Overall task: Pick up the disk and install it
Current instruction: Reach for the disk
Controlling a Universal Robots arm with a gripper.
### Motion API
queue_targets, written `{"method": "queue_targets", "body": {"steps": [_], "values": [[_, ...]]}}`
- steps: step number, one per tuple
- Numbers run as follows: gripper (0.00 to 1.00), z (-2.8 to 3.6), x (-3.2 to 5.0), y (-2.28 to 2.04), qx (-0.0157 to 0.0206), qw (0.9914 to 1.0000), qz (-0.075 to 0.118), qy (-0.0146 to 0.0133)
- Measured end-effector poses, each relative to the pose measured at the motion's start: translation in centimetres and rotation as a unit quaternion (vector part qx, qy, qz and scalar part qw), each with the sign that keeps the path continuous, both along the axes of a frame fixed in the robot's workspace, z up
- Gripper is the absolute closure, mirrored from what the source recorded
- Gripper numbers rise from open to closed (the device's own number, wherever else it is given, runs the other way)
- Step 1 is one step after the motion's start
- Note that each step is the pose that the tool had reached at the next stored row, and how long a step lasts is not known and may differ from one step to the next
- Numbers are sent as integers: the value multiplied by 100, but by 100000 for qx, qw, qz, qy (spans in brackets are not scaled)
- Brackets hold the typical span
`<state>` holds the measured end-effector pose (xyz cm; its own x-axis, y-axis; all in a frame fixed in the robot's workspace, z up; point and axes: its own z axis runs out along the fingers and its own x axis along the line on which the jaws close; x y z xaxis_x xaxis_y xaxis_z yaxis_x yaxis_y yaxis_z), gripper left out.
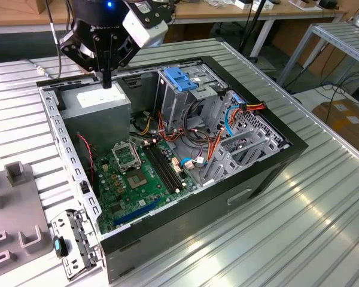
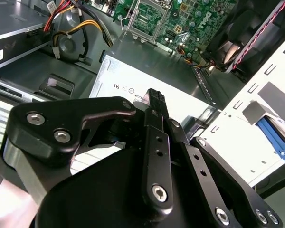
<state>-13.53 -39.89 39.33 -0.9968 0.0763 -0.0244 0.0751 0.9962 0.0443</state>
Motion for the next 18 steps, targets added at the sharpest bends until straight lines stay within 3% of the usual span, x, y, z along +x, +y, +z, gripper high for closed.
{"method": "queue_targets", "body": {"steps": [18], "values": [[89,0,-90,0,0,100000,6,-1]]}}
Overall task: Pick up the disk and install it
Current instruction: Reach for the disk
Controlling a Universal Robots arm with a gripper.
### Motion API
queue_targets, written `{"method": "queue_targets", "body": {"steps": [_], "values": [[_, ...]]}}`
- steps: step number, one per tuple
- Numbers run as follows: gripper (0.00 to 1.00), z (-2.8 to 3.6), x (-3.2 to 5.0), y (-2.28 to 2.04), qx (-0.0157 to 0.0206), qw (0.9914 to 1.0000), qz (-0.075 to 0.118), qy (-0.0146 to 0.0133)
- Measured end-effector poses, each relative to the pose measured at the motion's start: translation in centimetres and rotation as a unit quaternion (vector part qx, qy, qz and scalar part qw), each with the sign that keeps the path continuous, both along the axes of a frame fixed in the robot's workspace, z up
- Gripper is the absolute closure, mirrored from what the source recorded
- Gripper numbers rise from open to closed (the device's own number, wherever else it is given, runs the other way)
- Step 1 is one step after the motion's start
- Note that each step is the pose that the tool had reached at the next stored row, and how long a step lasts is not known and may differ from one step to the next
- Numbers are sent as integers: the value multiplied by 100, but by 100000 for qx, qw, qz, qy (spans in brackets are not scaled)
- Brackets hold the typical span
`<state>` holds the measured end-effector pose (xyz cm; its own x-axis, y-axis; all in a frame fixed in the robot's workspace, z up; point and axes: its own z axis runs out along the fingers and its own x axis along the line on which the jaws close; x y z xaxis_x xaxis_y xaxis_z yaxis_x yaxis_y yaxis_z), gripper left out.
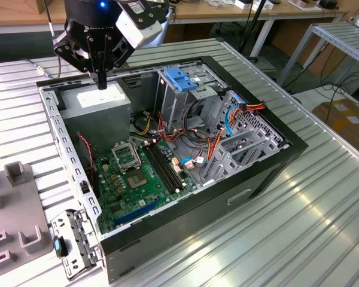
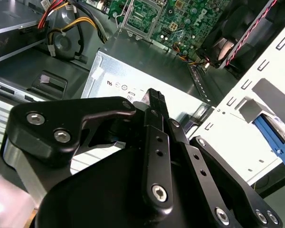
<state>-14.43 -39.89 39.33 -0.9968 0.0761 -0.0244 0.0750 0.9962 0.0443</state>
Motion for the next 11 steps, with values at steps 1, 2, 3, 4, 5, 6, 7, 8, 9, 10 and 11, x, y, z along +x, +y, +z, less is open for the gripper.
{"method": "queue_targets", "body": {"steps": [1,2,3,4,5,6,7,8,9,10,11], "values": [[89,0,-4,0,0,100000,-3,0],[89,0,-9,0,2,100000,-2,-2],[89,0,-13,0,0,100000,-2,-4],[89,0,-21,0,0,100000,-2,-1],[89,0,-30,0,1,100000,-4,-1],[89,0,-33,0,1,100000,-5,-1],[89,0,-38,0,3,100000,-6,-1],[89,0,-45,0,2,100000,-5,-3],[89,0,-52,0,-1,100000,-5,1],[89,0,-57,0,3,100000,-5,-1],[89,0,-62,0,-1,100000,-5,1]]}}
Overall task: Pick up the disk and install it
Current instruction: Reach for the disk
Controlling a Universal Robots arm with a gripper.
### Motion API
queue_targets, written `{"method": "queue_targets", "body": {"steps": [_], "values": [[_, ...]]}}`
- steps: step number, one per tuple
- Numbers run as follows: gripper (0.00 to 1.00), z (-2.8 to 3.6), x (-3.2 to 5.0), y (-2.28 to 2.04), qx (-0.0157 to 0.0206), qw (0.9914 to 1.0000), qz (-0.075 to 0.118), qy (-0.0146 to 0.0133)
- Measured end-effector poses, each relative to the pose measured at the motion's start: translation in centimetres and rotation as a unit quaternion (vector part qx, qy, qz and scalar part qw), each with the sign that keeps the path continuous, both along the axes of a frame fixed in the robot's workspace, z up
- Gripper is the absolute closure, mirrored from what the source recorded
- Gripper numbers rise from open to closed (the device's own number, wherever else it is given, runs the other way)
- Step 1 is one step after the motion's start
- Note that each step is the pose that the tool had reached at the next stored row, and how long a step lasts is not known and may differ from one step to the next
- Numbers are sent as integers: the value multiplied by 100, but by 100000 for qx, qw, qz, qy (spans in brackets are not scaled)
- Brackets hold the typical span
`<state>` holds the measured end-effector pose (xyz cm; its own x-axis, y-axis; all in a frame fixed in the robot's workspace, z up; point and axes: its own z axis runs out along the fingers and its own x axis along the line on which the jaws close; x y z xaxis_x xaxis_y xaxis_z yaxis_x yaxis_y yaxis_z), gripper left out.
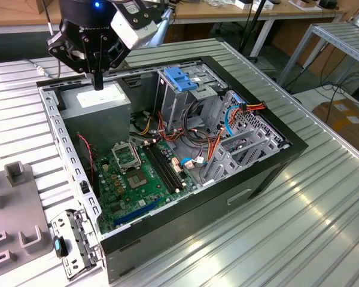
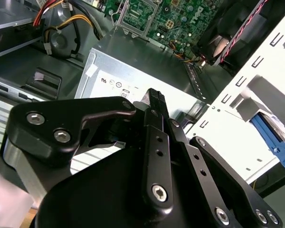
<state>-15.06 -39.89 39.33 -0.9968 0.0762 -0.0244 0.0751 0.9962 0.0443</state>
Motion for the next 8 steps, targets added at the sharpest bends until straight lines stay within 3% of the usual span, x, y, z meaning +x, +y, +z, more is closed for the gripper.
{"method": "queue_targets", "body": {"steps": [8], "values": [[89,0,-43,0,1,100000,-3,-2]]}}
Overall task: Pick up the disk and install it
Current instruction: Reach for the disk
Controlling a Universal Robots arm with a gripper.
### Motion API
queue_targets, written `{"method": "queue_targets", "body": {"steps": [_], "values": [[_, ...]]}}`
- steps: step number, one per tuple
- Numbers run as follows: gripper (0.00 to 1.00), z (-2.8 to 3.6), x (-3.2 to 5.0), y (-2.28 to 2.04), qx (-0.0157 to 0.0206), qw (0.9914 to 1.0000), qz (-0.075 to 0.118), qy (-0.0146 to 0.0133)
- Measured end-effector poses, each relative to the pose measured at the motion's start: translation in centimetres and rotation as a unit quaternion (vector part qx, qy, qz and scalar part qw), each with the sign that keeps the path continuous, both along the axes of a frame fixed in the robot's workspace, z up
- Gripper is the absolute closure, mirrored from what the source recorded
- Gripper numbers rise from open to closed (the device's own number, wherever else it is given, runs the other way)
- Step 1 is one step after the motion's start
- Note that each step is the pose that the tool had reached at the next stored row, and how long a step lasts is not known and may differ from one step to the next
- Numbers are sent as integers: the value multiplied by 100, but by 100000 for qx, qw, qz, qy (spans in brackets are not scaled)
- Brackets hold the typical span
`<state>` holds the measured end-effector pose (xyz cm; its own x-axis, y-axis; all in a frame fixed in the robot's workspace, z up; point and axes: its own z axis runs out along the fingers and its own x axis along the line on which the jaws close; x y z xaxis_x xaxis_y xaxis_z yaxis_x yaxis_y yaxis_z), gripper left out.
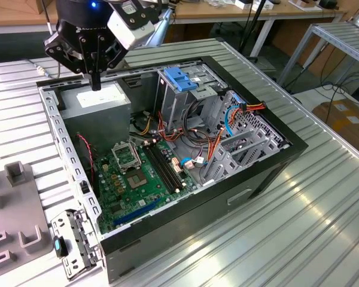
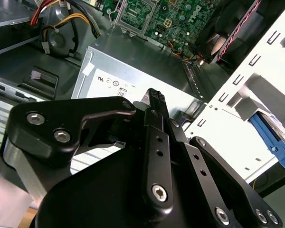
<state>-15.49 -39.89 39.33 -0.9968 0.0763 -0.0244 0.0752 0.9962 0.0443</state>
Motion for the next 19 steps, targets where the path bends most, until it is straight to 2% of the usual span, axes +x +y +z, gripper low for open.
{"method": "queue_targets", "body": {"steps": [19], "values": [[89,0,-123,0,2,100000,1,-3]]}}
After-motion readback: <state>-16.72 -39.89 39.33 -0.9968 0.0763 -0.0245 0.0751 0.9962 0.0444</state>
